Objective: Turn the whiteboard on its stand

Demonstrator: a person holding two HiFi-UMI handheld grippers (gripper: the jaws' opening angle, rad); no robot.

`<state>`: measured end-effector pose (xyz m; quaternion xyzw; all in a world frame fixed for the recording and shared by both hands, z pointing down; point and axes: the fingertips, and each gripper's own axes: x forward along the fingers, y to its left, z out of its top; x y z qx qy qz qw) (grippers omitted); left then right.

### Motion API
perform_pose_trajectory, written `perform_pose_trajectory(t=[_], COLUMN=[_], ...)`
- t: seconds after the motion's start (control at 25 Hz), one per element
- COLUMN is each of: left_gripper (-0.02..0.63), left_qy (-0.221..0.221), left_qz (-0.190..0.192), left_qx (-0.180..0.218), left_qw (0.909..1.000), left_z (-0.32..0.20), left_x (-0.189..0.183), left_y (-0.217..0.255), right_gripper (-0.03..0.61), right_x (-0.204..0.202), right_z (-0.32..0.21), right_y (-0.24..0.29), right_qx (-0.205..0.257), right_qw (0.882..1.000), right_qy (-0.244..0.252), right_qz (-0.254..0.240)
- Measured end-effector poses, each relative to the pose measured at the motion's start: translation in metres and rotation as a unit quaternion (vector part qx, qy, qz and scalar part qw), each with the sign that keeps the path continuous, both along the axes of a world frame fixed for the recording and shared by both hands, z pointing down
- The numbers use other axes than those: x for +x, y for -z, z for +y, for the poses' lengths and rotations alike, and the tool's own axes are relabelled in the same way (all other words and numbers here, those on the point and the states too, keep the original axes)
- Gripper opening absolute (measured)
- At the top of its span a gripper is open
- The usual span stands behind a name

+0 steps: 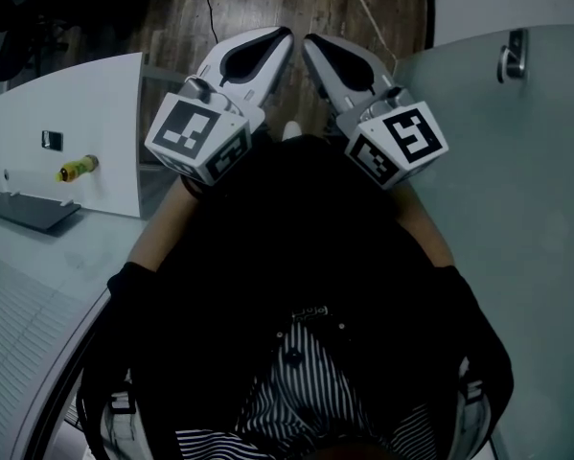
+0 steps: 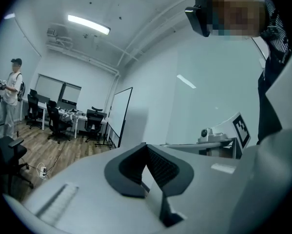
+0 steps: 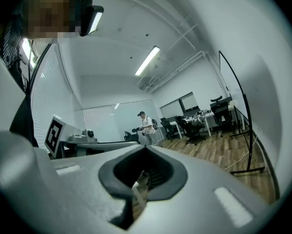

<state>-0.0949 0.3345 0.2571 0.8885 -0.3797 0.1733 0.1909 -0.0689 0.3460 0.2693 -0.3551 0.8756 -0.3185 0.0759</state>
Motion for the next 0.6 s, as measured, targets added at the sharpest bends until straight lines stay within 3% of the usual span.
perform_pose_trajectory(t=[0.36,0.6], left_gripper=[0.003,0.003], left_qy=[0.007,-0.023], left_qz=[-0.005,-0.002], left_qx=[0.01,0.01], left_qw=[0.9999,0.9997], left_z=[-0.017,-0.046], left_x=[0.007,0.031], left_y=[-0.01,-0.018], right_gripper=[0.002,0.002], right_x=[0.019,0.028], right_z=[-0.018,-0.052], right_y=[-0.013,-0.013], right_qx=[0.004,0.006], right_qw=[1.0,1.0], right_qy=[-0.012,-0.013], right_qz=[-0.002,0.014])
